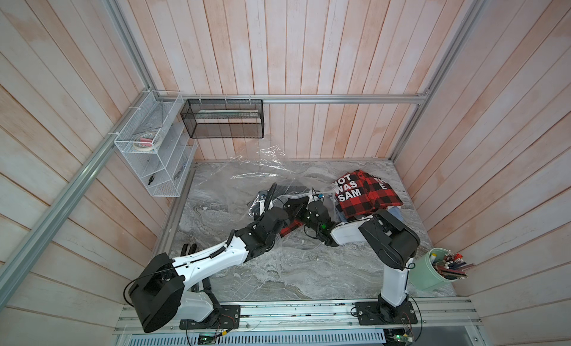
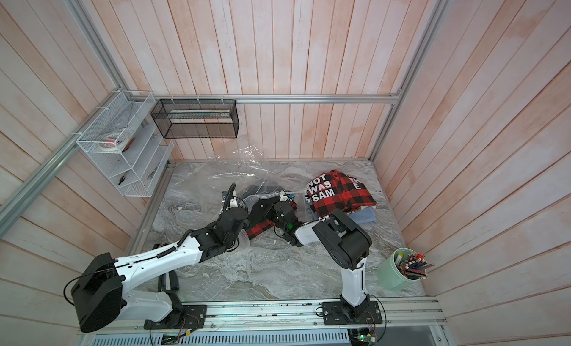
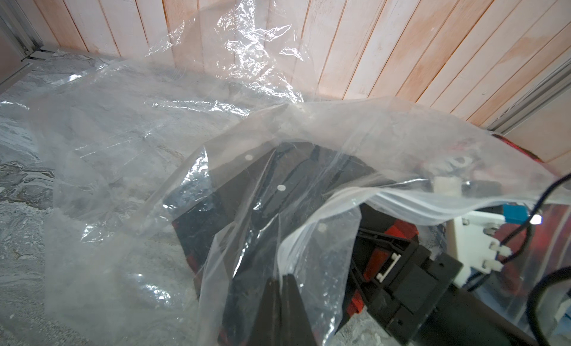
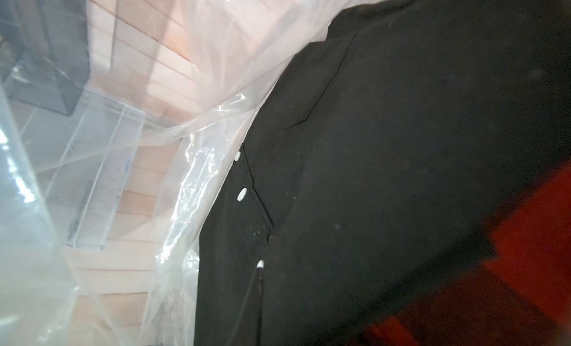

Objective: Take the shirt out of the vacuum bag
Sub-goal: Take out the shirt from the vacuum bag.

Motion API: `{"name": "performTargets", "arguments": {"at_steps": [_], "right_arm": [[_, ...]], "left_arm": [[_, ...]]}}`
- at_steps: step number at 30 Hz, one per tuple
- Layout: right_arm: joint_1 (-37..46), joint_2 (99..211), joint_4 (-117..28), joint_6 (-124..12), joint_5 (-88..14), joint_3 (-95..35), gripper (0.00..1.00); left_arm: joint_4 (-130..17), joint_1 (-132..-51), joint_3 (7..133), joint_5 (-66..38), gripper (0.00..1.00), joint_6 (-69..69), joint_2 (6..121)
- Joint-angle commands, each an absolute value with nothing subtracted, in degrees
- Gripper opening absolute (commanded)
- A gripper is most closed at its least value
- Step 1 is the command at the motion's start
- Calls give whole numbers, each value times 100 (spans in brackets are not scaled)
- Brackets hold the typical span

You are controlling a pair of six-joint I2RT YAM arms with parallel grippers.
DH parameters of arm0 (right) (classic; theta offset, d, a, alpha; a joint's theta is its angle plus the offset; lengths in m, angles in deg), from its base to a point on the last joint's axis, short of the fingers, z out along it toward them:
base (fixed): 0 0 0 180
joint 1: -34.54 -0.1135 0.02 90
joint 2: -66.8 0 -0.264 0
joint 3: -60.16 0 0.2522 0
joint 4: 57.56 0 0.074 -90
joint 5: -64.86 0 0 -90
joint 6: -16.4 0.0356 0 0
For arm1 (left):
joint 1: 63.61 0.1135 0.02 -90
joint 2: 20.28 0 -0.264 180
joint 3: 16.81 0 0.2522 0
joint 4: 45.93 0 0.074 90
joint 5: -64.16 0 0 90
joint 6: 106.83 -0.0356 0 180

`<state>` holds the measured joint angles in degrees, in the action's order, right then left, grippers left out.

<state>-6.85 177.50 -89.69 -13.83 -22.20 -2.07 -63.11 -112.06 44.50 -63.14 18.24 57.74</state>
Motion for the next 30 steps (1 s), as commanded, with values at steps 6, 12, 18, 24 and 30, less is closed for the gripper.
{"name": "performTargets", "arguments": {"at_steps": [6, 12, 18, 24, 30], "right_arm": [[-646, 17233, -9371, -1429, -2527, 313, 0], [-706, 16701, -9489, -1480, -2946, 786, 0], [-746, 16422, -9569, -1428, -3505, 957, 0], [-886, 15937, -9410, -1584, -3581, 1241, 0], [-926, 15464, -9197, -1772, -3915, 1440, 0]], "left_arm": [[-6218, -11221, 4396, -6306, 0, 2000, 5917], [-6188, -11215, 4432, -6336, 0, 2009, 5975], [-6219, -11221, 4531, -6342, 0, 2048, 6106], [-6306, -11219, 4608, -6388, 0, 2053, 6131], [-6276, -11213, 4608, -6407, 0, 2035, 6148]]}}
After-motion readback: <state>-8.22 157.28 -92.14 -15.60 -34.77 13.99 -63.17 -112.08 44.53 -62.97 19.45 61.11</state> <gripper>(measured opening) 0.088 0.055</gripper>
